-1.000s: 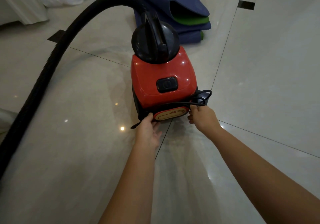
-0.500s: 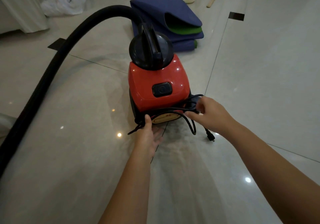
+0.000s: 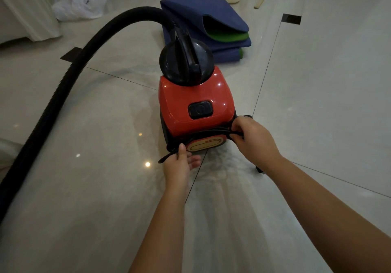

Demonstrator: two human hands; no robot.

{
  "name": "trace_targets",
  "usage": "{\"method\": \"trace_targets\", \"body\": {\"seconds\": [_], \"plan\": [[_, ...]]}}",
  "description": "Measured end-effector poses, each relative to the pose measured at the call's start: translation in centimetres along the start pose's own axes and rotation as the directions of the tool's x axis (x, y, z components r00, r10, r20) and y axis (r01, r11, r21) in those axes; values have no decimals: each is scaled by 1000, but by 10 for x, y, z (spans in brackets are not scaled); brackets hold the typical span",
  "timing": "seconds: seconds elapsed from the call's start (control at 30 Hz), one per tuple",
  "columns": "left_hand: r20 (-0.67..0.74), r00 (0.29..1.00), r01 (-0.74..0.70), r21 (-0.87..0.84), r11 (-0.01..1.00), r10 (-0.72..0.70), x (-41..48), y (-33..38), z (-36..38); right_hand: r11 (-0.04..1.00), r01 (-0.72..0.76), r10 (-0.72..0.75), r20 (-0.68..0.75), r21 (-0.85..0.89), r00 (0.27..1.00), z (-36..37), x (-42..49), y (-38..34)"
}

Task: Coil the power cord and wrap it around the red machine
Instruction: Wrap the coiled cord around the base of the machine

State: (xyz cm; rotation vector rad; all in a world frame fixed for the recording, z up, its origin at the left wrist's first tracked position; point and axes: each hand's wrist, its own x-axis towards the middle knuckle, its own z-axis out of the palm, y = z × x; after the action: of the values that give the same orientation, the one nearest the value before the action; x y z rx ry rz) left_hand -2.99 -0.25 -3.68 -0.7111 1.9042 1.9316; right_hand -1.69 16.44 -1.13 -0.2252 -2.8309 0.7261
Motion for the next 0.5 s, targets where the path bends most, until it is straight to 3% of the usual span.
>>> {"method": "trace_targets", "body": {"seconds": [0.17,0.3,0.4,0.5], "plan": [[-53,997,-51,-21,998,50,3,0,3,992,67,-76,-80,-109,994,16,1,0],[-97,984,-139,86,987,147,9,-1,4,994,-31,24,-68,-107,997,22,6,4],[-113,975,-166,214,963,193,12,-3,3,991,-1,-7,-59,-136,998,25,3,8],[-97,991,-69,254,965,97,17,-9,6,994,67,-69,-15,-90,998,26,-3,10]]}}
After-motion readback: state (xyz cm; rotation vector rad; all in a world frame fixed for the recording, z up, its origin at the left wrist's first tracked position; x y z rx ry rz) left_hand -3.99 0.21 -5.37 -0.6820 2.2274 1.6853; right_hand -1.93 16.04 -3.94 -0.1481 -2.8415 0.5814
